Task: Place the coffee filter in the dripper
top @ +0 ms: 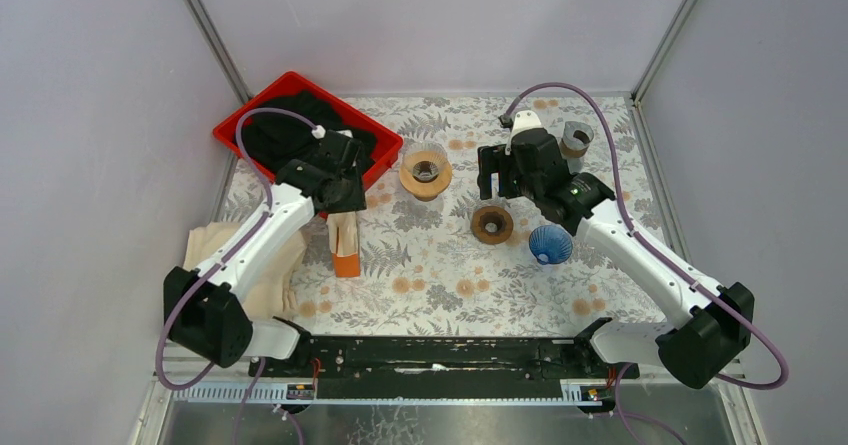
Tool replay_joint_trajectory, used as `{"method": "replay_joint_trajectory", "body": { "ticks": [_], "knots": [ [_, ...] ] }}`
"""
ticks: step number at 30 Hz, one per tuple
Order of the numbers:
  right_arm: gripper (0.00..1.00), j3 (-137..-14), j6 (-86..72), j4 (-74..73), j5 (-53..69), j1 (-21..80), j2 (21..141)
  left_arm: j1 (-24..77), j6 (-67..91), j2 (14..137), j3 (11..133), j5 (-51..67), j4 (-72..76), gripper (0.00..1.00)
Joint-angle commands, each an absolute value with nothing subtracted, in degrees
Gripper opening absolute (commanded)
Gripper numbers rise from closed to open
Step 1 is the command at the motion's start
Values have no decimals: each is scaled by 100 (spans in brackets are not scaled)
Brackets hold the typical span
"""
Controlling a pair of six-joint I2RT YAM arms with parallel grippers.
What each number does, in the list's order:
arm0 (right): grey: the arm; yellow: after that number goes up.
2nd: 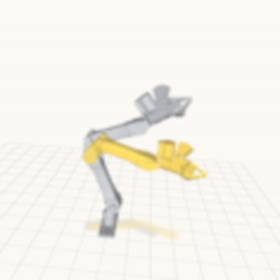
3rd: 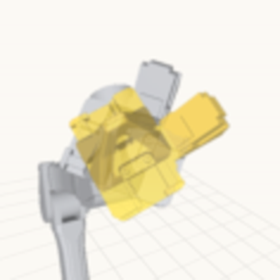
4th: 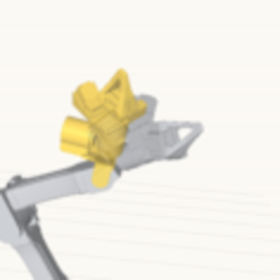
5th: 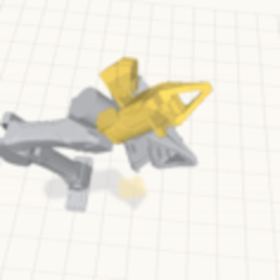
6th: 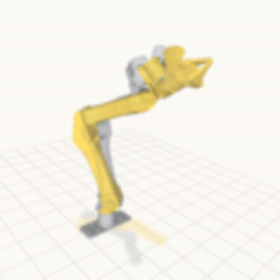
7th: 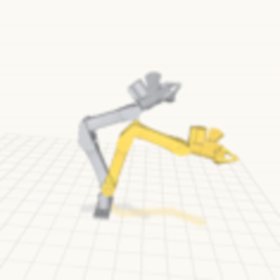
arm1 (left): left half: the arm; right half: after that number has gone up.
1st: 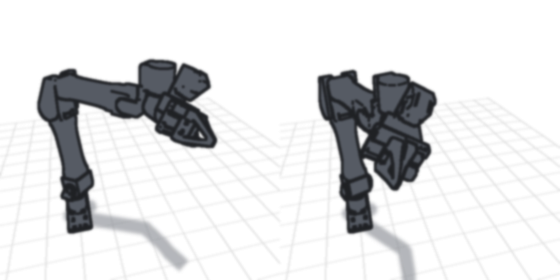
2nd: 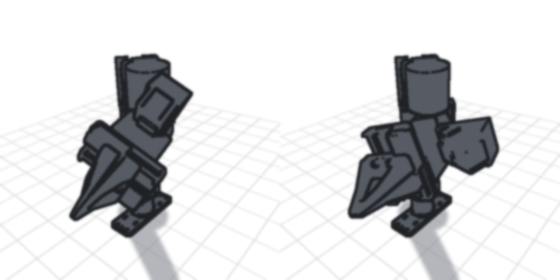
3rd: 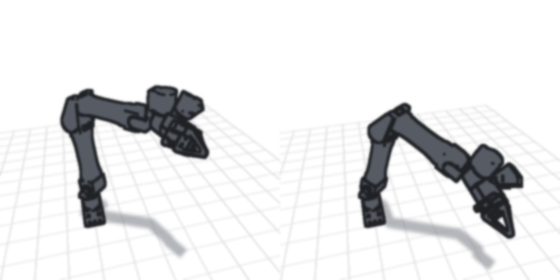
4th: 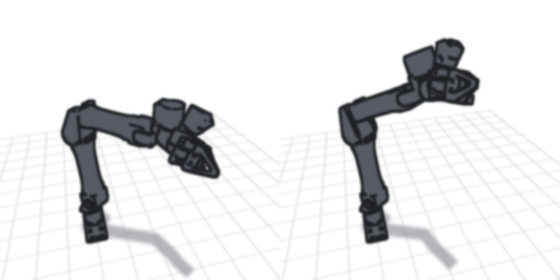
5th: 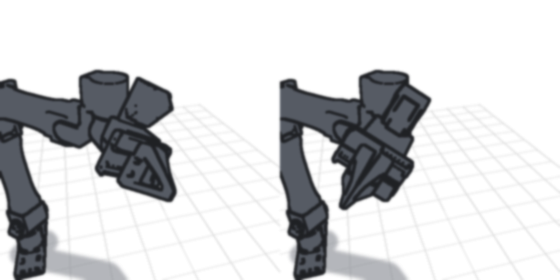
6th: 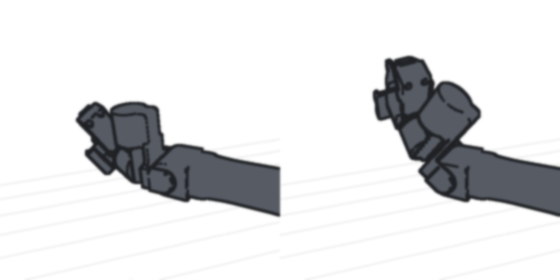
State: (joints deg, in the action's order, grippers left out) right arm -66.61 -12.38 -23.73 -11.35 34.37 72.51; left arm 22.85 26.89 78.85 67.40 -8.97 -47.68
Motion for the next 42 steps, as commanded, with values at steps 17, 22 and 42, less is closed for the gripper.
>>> {"method": "replay_joint_trajectory", "body": {
  "ticks": [17,22,42],
  "knots": [
    [89,-6798,-1168,-2375,-1434,3419,7154,2145,2732,7809,6410,-1085,-5044,31],
    [89,-6765,-1157,-2368,-1431,3419,7163,2146,2733,7882,6356,-1038,-5001,31],
    [89,-6722,-1174,-2320,-1397,3419,7206,2145,2699,8115,6126,-1040,-4714,24]
  ]
}}
